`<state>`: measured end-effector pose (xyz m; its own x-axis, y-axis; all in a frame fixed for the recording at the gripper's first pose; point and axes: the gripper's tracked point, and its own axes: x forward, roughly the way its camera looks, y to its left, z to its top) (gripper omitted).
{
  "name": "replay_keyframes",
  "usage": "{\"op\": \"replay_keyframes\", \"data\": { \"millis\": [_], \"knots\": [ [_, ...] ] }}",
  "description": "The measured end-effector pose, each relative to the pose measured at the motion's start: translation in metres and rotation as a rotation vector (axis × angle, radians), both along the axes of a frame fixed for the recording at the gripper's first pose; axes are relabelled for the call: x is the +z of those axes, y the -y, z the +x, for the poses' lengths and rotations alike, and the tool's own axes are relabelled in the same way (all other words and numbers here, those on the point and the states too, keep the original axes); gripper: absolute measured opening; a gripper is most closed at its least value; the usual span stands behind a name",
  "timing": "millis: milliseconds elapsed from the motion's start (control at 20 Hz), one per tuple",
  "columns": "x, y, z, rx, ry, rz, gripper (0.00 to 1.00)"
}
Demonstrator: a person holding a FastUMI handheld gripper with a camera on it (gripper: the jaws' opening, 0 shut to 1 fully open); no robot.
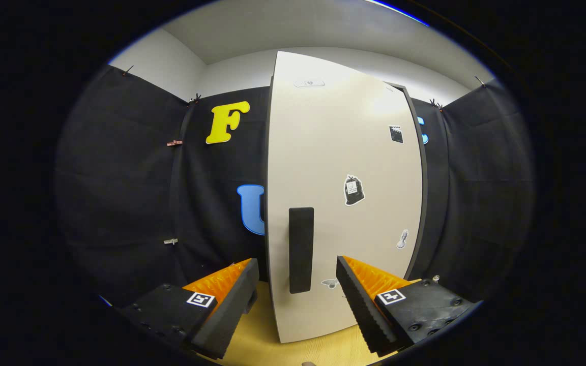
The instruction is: Open the shoe cabinet door, grab the shoes and put them into the shoe cabinet, then close the shoe cabinet door.
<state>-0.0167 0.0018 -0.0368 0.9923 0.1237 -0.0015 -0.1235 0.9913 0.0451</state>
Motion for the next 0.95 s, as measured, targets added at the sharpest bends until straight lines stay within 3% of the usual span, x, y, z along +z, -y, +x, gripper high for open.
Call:
{"op": "replay_keyframes", "data": {
  "millis": [950],
  "knots": [
    [0.007, 0.013, 0.0, -0.083, 0.0, -0.04, 0.98]
  ]
}}
